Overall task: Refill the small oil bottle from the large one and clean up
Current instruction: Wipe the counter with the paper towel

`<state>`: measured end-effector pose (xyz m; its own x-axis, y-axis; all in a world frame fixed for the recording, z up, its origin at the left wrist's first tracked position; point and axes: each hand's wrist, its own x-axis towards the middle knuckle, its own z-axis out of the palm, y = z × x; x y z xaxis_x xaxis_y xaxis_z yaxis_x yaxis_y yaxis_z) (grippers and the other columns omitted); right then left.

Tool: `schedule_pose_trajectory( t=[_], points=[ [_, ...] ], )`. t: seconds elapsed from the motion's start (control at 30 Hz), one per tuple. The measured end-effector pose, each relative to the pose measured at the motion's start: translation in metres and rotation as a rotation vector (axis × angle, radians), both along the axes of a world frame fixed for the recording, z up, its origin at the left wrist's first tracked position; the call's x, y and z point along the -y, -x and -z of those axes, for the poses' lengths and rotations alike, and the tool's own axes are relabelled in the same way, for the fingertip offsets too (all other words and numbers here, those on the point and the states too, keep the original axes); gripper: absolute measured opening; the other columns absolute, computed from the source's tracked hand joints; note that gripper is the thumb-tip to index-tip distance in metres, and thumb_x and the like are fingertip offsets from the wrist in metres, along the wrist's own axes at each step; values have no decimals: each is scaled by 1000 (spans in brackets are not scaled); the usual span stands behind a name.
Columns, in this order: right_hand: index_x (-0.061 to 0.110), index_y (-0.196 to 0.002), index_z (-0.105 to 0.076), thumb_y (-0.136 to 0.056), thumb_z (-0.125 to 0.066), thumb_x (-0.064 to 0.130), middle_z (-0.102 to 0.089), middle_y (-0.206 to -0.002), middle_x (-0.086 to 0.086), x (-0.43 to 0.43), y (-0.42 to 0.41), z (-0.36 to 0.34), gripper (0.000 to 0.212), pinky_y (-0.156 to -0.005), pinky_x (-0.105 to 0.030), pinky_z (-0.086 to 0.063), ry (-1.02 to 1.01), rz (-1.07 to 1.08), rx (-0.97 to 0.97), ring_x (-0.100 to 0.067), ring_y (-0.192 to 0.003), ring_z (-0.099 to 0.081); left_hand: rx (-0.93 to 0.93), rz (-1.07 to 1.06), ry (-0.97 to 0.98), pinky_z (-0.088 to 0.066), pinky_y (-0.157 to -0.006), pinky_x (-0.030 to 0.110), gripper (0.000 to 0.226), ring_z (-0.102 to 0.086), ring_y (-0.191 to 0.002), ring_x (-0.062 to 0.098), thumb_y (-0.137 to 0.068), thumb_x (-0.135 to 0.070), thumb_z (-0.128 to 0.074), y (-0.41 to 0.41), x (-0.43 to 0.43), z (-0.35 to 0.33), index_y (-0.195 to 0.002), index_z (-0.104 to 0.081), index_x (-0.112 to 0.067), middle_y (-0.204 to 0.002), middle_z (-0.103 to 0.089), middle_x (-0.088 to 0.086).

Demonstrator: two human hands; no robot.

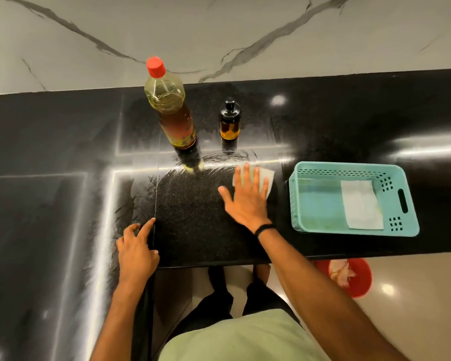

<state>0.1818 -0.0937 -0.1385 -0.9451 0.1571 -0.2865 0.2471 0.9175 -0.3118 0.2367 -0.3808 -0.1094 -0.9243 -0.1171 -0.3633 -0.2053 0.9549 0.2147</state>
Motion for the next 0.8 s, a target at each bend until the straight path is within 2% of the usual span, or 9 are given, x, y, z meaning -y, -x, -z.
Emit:
schedule_pose_trajectory(
  t=[0.13, 0.2, 0.33, 0.47, 0.53, 0.67, 0.73, 0.8],
  points=[
    [25, -157, 1, -93, -21, 72, 11, -165, 1, 32, -81, -4, 83, -120, -57, -4, 25, -224, -45, -25, -151, 14, 1, 43, 12, -33, -106, 48, 88, -38, -130, 39, -69, -6, -76, 15, -9, 0, -147, -42, -29, -145, -39, 17],
    [28, -157, 4, -93, -23, 71, 10, -165, 5, 18, -108, -5, 82, -121, -55, -5, 32, -228, -38, -22, -151, 12, 9, 51, 15, -32, -107, 47, 88, -38, -130, 39, -70, -8, -77, 19, -11, 0, -147, -41, -29, -146, -37, 17],
    [25, -157, 2, -93, -20, 70, 7, -165, 1, -31, -57, 3, 81, -120, -57, -1, -59, -47, -22, -27, -152, 7, 25, 47, 9, -34, -107, 45, 89, -37, -130, 38, -71, -11, -79, 24, -13, -1, -148, -39, -31, -147, -35, 15],
    [23, -157, 1, -92, -15, 72, 10, -165, -3, -30, 23, 2, 83, -119, -58, 6, -23, 95, 19, -30, -150, 13, 40, 40, 6, -36, -106, 46, 92, -36, -132, 37, -70, -12, -81, 28, -12, -4, -149, -37, -34, -148, -32, 14],
    [23, -157, 3, -91, -16, 73, 14, -164, -3, -8, 27, -1, 85, -119, -58, 7, -8, 29, 2, -30, -150, 16, 63, 43, 30, -38, -105, 47, 95, -34, -133, 37, -70, -15, -82, 30, -13, -7, -149, -34, -37, -150, -29, 13],
    [29, -157, 1, -91, -23, 74, 10, -165, 4, 28, -42, -5, 83, -120, -57, 0, 26, -212, -38, -26, -151, 12, 97, 21, 38, -39, -106, 48, 99, -30, -136, 36, -71, -22, -83, 31, -13, -13, -150, -28, -44, -154, -22, 11],
    [34, -156, 1, -90, -24, 74, 7, -165, 8, 21, -65, -5, 81, -120, -57, -4, 0, -226, -38, -24, -152, 8, 108, 21, 31, -40, -106, 50, 99, -28, -136, 35, -72, -23, -82, 31, -13, -16, -150, -26, -45, -154, -20, 9],
    [36, -156, -2, -90, -26, 73, 3, -165, 8, 5, -52, -1, 79, -119, -59, -3, -47, -177, -50, -27, -152, 4, 117, 3, 9, -41, -105, 53, 96, -26, -135, 35, -74, -21, -80, 32, -14, -22, -150, -25, -45, -154, -18, 7]
  ],
)
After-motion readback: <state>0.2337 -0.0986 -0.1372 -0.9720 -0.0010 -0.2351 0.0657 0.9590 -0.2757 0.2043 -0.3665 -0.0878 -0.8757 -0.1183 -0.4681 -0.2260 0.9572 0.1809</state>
